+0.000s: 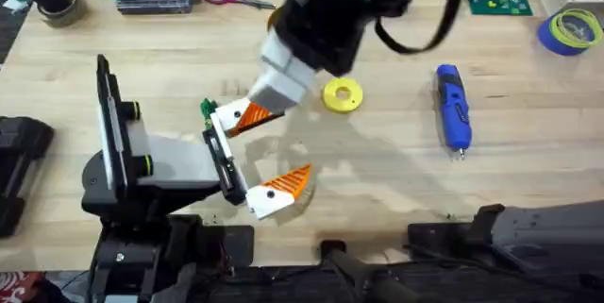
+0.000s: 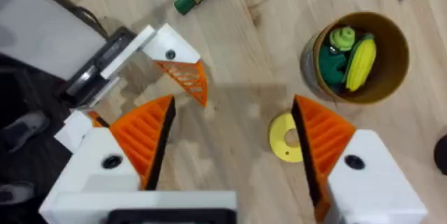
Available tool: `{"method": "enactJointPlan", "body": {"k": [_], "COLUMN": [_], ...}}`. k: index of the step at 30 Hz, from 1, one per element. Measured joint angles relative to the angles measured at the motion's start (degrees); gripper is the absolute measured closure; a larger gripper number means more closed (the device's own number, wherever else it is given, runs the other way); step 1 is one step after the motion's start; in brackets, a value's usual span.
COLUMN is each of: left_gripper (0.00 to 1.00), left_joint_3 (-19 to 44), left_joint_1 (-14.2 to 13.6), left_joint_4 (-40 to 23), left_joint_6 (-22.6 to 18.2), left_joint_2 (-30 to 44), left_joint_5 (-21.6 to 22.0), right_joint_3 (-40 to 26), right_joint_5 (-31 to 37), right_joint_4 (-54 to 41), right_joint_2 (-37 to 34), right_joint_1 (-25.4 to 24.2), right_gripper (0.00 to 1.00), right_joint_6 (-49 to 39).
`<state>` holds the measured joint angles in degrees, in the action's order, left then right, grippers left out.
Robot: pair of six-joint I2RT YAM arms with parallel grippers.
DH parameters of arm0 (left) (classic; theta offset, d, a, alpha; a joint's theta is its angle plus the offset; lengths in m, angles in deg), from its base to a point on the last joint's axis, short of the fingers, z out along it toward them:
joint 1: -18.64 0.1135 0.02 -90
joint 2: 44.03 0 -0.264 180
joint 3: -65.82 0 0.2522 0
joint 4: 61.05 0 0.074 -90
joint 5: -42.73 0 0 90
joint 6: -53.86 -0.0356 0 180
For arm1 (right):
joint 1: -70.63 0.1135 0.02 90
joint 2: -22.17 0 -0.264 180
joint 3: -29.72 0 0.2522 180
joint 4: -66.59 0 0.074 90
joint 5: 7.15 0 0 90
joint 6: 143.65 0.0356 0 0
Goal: Pick up the gripper from the table and insert it into the empty holder that is missing its gripper. Then pick up a screw, insert it into the mounting hole, and use the screwdriver to tighten it. Finally, clean up the table by picking up the vegetable and placing it into the bucket.
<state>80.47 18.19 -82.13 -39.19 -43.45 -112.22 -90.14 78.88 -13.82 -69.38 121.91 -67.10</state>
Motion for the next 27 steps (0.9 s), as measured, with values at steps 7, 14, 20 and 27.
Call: {"method": "enactJointPlan", "body": {"k": [7, 14, 20, 27], "left_gripper": [0.015, 0.015, 0.016, 0.015], "left_joint_3": [0.0, 0.0, 0.0, 0.0], "left_joint_1": [0.0, 0.0, 0.0, 0.0], "left_joint_4": [0.0, 0.0, 0.0, 0.0], "left_joint_6": [0.0, 0.0, 0.0, 0.0], "left_joint_2": [0.0, 0.0, 0.0, 0.0], "left_joint_5": [0.0, 0.0, 0.0, 0.0], "right_joint_3": [11.6, 20.7, 25.5, 26.2], "right_joint_5": [0.0, 0.0, -1.2, -6.0], "right_joint_4": [2.1, 2.1, 2.1, 2.1], "right_joint_2": [8.6, 17.5, 22.4, 23.1], "right_joint_1": [-0.8, -1.5, -4.6, -7.5], "right_gripper": [0.004, 0.004, 0.004, 0.004], "right_joint_6": [0.1, -3.3, -6.4, -9.4]}}
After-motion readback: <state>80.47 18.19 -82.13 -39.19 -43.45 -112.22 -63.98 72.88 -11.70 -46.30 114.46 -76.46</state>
